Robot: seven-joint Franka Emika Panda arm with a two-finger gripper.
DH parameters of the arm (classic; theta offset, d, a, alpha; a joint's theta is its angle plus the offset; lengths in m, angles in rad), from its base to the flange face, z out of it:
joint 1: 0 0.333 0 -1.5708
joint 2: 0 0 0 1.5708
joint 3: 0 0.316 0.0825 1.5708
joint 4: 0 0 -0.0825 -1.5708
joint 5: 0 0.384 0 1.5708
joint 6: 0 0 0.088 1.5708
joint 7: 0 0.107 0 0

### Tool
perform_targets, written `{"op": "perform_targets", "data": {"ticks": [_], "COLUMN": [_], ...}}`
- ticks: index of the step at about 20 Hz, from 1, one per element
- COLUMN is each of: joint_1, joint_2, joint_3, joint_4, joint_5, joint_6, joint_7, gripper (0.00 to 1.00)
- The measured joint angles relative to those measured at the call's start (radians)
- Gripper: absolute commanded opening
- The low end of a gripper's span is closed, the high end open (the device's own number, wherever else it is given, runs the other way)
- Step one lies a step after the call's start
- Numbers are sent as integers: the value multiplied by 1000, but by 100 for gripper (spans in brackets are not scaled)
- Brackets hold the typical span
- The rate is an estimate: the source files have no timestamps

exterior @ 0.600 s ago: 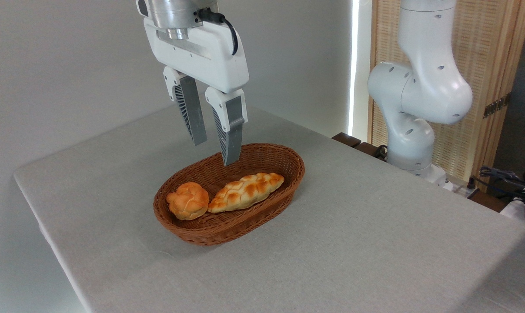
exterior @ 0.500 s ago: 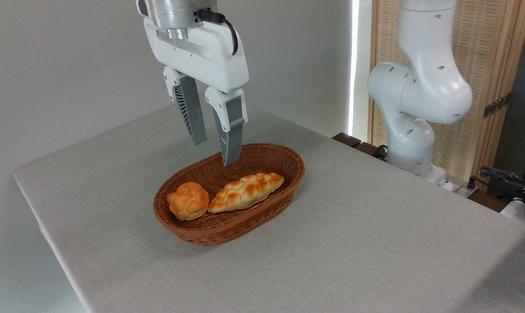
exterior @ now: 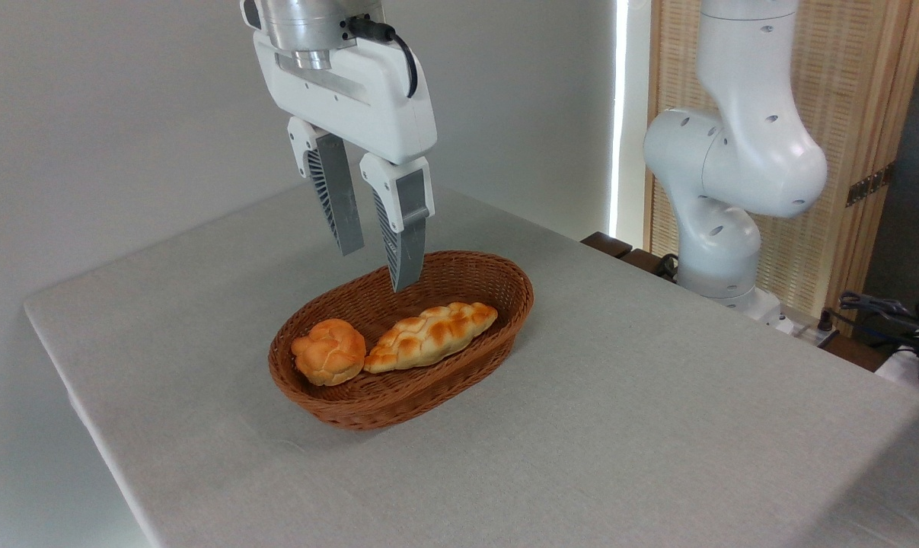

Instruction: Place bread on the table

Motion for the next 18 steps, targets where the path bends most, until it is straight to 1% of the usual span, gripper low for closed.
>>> {"op": "perform_targets", "data": {"ticks": [13, 15, 18], "joint_1": [0, -1, -5], "joint_2": [0, 1, 2], "joint_3": [0, -4, -21], "joint_4": [-6, -18, -70], "joint_5": [0, 0, 0], "joint_6": [0, 4, 50], "joint_7": [13, 13, 14], "gripper": [100, 100, 100]}}
